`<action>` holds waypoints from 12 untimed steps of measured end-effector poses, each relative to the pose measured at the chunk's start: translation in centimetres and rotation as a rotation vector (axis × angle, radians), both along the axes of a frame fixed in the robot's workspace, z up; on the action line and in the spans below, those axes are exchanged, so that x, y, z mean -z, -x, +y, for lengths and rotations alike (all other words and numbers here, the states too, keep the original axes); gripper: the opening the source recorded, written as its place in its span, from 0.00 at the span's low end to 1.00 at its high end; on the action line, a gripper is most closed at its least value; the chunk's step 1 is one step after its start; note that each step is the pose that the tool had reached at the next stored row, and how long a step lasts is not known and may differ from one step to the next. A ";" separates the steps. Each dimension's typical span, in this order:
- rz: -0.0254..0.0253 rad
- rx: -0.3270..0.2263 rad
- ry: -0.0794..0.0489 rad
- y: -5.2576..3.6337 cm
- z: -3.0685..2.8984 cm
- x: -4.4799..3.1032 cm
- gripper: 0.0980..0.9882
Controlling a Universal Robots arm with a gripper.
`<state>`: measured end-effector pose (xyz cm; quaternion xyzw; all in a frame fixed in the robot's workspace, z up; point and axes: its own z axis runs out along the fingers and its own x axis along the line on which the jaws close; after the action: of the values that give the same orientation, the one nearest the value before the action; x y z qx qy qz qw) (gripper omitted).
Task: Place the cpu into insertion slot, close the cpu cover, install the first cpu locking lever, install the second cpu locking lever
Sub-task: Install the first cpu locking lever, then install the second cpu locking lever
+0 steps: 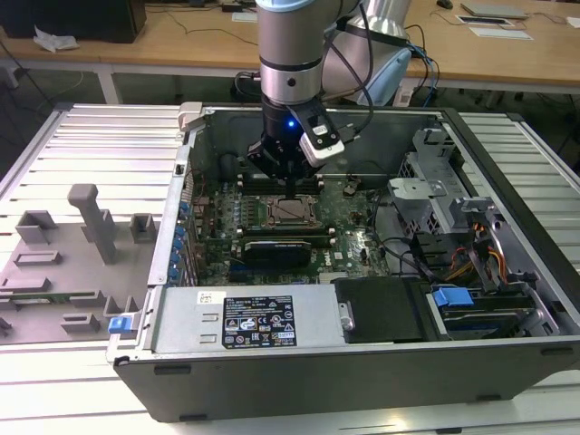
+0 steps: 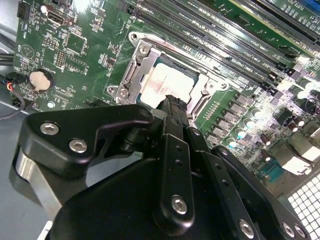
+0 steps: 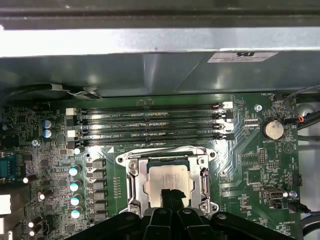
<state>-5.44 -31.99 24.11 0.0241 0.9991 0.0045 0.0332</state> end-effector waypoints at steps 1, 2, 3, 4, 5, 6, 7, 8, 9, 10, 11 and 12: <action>0.0000 0.000 0.000 0.00 0.00 0.00 0.01; 0.0000 0.000 0.000 0.00 0.00 0.00 0.01; 0.0000 0.000 0.000 0.00 0.00 0.00 0.01; 0.0000 0.000 0.000 0.00 0.00 0.00 0.01; 0.0000 0.000 0.000 0.00 0.00 0.00 0.01; 0.0000 0.000 0.000 0.00 0.00 0.00 0.01; 0.0000 0.000 0.000 0.00 0.00 0.00 0.01; 0.0000 0.000 0.000 0.00 0.00 0.00 0.01; 0.0000 0.000 0.000 0.00 0.00 0.00 0.01; 0.0000 0.000 0.000 0.00 0.00 0.00 0.01; 0.0000 0.000 0.000 0.00 0.00 0.00 0.01; 0.0000 0.000 0.000 0.00 0.00 0.00 0.01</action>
<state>-5.44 -31.99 24.11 0.0241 0.9991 0.0043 0.0332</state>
